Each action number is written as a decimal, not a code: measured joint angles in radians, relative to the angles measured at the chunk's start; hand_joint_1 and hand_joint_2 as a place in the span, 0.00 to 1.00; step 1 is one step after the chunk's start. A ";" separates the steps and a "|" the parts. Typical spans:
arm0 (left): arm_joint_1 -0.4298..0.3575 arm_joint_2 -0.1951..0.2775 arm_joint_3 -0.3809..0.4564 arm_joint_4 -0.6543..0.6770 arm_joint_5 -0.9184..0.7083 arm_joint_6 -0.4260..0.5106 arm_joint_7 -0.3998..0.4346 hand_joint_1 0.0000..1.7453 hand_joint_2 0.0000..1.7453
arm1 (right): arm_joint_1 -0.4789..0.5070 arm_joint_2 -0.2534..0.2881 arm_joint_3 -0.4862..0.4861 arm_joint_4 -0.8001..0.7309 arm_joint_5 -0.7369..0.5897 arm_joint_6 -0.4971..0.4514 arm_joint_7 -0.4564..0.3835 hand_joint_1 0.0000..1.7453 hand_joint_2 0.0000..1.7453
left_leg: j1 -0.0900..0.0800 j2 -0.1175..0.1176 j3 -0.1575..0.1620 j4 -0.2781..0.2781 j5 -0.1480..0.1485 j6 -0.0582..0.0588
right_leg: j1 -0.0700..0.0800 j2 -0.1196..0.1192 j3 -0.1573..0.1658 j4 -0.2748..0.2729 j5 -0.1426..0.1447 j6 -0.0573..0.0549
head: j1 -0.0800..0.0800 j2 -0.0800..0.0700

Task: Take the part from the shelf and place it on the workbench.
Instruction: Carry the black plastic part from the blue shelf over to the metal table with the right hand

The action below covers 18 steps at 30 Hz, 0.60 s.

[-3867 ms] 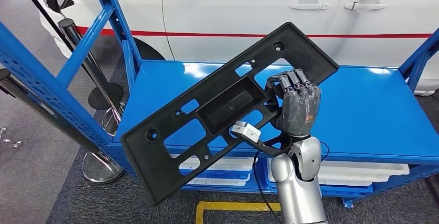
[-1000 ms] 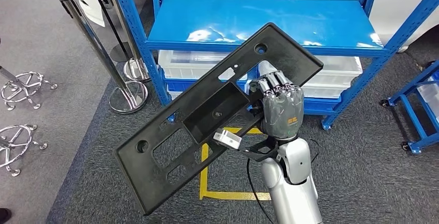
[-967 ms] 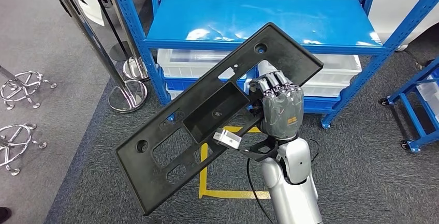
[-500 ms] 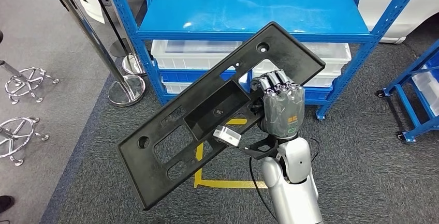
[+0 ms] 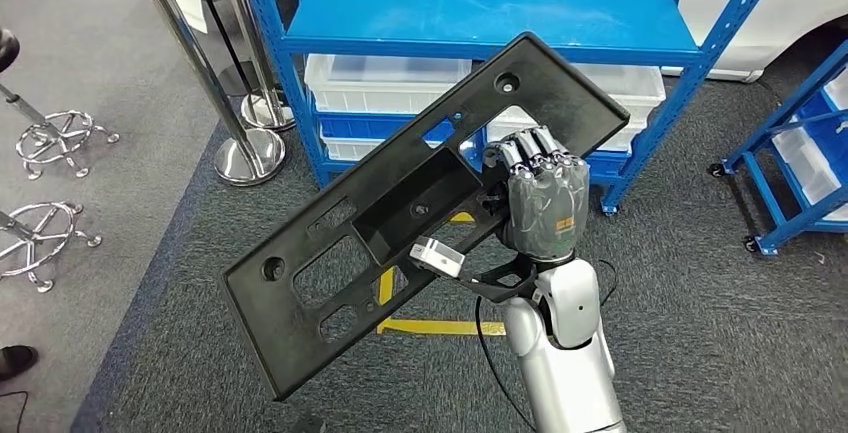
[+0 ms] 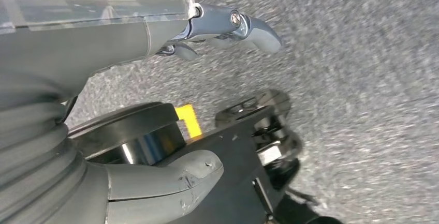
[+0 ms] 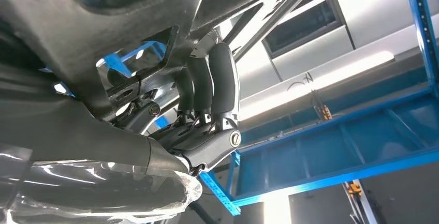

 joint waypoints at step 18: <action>0.013 -0.004 0.001 -0.001 -0.039 0.002 0.017 0.00 1.00 | -0.011 -0.030 0.061 -0.002 -0.004 0.000 0.044 1.00 1.00 | 0.013 -0.010 0.110 0.125 -0.130 -0.047 | 0.008 -0.005 -0.034 -0.228 0.139 -0.051 | -0.002 0.000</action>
